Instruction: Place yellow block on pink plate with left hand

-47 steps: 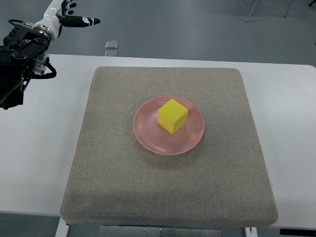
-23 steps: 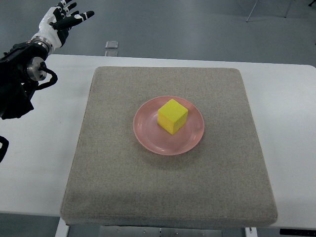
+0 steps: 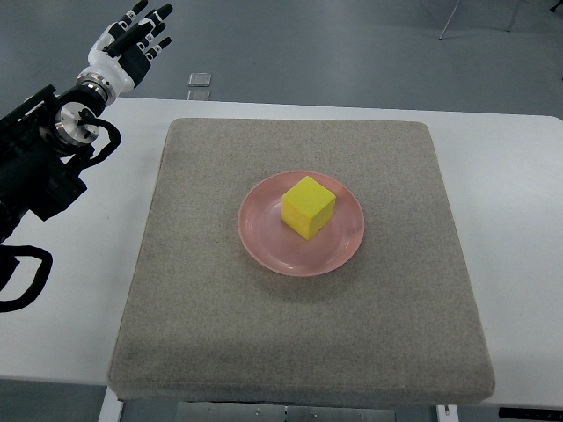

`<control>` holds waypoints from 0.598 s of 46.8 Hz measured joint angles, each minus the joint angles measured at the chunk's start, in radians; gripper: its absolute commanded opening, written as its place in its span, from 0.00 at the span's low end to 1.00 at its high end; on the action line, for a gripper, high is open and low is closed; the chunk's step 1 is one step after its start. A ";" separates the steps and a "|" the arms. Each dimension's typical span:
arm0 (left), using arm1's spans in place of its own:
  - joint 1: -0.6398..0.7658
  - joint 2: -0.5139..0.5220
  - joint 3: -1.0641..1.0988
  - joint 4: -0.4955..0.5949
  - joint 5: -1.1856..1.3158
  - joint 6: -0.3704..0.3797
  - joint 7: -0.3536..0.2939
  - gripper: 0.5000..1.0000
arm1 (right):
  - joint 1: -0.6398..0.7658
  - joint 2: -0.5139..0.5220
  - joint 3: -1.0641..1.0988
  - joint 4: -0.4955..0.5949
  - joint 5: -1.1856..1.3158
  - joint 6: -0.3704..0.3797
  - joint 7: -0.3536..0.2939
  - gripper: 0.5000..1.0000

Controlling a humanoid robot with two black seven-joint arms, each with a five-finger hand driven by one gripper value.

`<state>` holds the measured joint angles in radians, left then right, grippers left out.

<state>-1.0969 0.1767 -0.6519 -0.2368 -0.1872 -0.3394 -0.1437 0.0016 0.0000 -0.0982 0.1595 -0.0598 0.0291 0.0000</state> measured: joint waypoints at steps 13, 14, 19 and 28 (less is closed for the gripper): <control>0.004 -0.005 0.004 0.005 -0.021 -0.068 -0.017 0.98 | 0.000 0.000 0.000 0.000 0.000 0.000 0.000 0.85; 0.004 -0.006 0.004 0.005 -0.020 -0.068 -0.018 0.98 | 0.000 0.000 0.000 0.000 0.000 0.000 0.000 0.85; 0.004 -0.006 0.004 0.005 -0.019 -0.067 -0.019 0.98 | 0.000 0.000 0.000 0.000 0.000 0.000 0.000 0.85; 0.003 -0.005 0.010 0.006 -0.018 -0.064 -0.044 0.98 | 0.000 0.000 0.000 0.000 0.000 0.000 0.000 0.85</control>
<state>-1.0936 0.1715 -0.6416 -0.2307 -0.2055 -0.4039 -0.1876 0.0015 0.0000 -0.0982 0.1595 -0.0598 0.0291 0.0001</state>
